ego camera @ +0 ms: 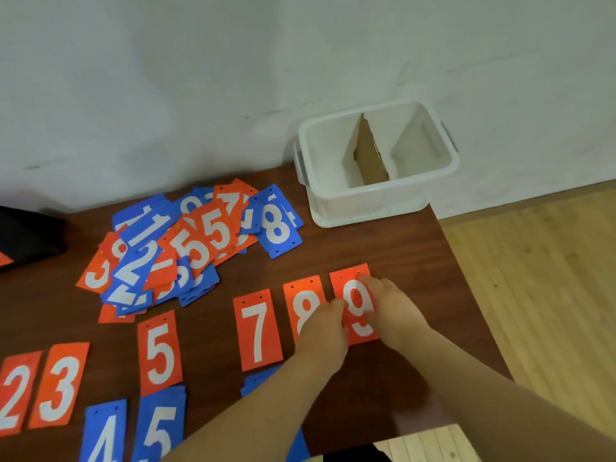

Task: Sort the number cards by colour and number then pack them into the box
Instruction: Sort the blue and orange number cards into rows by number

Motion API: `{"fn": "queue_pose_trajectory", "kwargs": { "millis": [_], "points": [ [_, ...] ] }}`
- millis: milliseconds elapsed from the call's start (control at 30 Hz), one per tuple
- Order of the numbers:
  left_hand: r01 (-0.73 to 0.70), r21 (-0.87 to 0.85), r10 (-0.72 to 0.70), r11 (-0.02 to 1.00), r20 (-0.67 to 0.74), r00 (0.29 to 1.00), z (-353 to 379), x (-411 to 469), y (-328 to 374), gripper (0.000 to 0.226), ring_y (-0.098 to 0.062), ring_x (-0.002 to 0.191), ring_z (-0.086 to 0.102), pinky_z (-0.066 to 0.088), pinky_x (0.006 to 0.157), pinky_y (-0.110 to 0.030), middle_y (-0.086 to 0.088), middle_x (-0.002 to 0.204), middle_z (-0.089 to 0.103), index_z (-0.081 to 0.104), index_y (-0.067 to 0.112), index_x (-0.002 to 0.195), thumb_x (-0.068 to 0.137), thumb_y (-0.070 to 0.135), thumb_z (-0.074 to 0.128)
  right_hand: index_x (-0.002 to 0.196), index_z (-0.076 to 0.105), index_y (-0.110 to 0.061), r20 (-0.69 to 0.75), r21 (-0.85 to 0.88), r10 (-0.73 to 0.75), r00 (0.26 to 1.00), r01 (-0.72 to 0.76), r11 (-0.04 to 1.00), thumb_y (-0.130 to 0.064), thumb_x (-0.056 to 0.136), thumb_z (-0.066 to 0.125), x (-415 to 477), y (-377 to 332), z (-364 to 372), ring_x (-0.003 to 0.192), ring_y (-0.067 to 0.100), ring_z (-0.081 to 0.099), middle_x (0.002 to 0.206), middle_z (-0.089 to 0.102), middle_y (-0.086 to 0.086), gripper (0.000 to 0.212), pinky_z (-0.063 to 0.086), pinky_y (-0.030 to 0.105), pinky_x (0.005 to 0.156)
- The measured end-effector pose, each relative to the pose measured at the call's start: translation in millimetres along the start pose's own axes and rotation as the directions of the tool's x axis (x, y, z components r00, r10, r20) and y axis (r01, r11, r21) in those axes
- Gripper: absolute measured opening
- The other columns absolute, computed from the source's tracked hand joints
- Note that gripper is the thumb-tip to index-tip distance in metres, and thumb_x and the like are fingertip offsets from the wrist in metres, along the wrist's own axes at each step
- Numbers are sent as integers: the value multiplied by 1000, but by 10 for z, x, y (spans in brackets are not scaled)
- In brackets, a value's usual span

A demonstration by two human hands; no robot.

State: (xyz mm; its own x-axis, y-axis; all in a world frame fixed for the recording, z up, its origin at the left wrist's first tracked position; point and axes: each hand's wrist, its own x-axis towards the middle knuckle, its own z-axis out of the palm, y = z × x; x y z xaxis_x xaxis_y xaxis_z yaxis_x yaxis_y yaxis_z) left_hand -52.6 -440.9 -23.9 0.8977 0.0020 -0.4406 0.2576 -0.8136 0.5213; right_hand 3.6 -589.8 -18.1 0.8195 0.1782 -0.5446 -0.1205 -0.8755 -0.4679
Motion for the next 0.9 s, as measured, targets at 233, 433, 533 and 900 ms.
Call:
{"fn": "queue_pose_trajectory", "kwargs": {
  "millis": [233, 433, 533, 900],
  "points": [
    [-73, 209, 72, 975, 11, 997, 46, 16, -62, 40, -20, 120, 55, 50, 102, -36, 1, 129, 58, 56, 29, 140, 100, 27, 55, 150, 38, -37, -107, -228, -21, 994, -4, 974, -47, 91, 67, -21, 176, 59, 135, 26, 38, 152, 31, 1, 67, 48, 40, 105],
    [26, 78, -16, 997, -123, 992, -438, -136, -221, 39, -15, 122, 52, 47, 100, -31, 6, 130, 55, 54, 31, 137, 98, 36, 59, 151, 33, -36, -155, -80, -99, 983, 87, 993, -51, 88, 67, -41, -169, -75, 137, 22, 37, 150, 34, -2, 73, 43, 41, 108],
    [150, 52, -136, 987, -207, 969, -842, -276, -543, 44, -13, 128, 50, 45, 103, -32, 8, 135, 53, 52, 33, 138, 96, 42, 62, 147, 42, -36, -113, -4, -176, 978, 177, 984, -44, 88, 70, -2, -600, -25, 141, 20, 35, 151, 34, -4, 65, 40, 39, 111],
    [384, -133, -404, 914, -383, 831, -2080, -902, -2271, 47, -17, 126, 54, 50, 101, -36, 2, 135, 55, 54, 28, 140, 95, 39, 66, 138, 52, -33, -24, 24, -331, 943, 331, 943, -46, 89, 70, 163, -2108, 605, 132, 19, 46, 146, 43, -3, 54, 45, 37, 107]
  ]
}}
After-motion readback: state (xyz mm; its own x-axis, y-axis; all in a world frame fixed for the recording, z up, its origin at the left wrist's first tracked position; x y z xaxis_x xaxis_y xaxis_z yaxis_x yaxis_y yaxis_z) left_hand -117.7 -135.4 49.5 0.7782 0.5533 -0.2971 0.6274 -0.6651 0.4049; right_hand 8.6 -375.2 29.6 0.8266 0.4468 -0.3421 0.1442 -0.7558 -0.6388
